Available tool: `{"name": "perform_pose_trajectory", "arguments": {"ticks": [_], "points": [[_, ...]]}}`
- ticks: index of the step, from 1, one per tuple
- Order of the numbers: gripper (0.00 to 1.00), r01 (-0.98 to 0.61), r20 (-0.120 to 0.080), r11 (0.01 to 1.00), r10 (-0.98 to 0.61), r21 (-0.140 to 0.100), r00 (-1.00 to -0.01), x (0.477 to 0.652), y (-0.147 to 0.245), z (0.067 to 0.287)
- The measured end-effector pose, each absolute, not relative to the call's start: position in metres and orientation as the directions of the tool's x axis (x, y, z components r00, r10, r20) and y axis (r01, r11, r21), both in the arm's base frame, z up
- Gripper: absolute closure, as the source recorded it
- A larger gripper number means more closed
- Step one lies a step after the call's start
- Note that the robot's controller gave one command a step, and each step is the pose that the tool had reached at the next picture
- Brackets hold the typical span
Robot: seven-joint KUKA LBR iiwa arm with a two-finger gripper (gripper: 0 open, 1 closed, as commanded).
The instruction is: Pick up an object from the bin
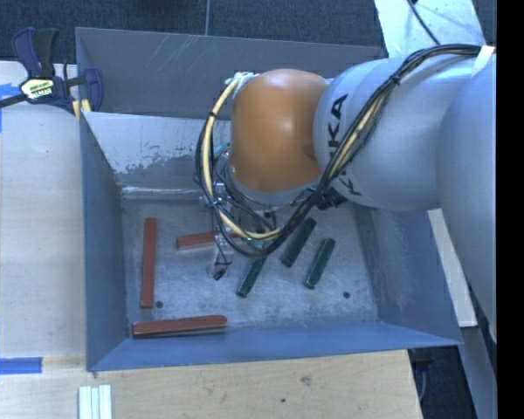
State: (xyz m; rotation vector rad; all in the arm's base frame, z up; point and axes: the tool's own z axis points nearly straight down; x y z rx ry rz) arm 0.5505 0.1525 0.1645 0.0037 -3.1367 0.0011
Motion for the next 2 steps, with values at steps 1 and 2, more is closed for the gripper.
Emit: {"name": "perform_pose_trajectory", "arguments": {"ticks": [1, 2], "points": [[0.0, -0.002, 0.003, 1.0, -0.002, -0.002, -1.0, 0.5682, 0.113, 0.0659], [1.0, -0.003, -0.006, 1.0, -0.003, 0.002, -1.0, 0.5708, 0.1158, 0.0717]]}}
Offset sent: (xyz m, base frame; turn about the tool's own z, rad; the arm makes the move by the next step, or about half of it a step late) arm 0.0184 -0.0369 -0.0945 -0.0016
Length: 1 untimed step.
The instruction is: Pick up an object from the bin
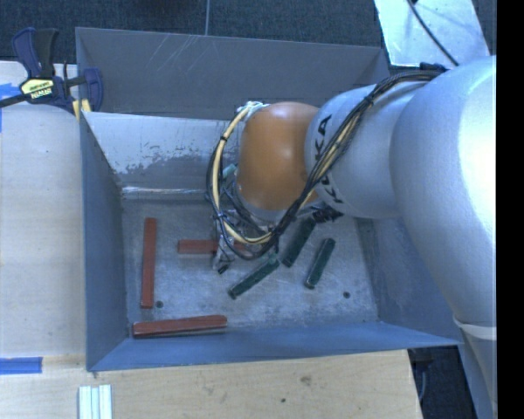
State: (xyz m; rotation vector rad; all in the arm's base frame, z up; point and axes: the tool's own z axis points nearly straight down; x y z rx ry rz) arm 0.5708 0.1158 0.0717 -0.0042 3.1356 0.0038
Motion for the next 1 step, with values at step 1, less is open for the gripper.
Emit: {"name": "perform_pose_trajectory", "arguments": {"ticks": [1], "points": [[1.0, -0.208, -0.012, 0.978, -0.208, -0.002, -0.978, 0.577, 0.0884, 0.2136]]}}
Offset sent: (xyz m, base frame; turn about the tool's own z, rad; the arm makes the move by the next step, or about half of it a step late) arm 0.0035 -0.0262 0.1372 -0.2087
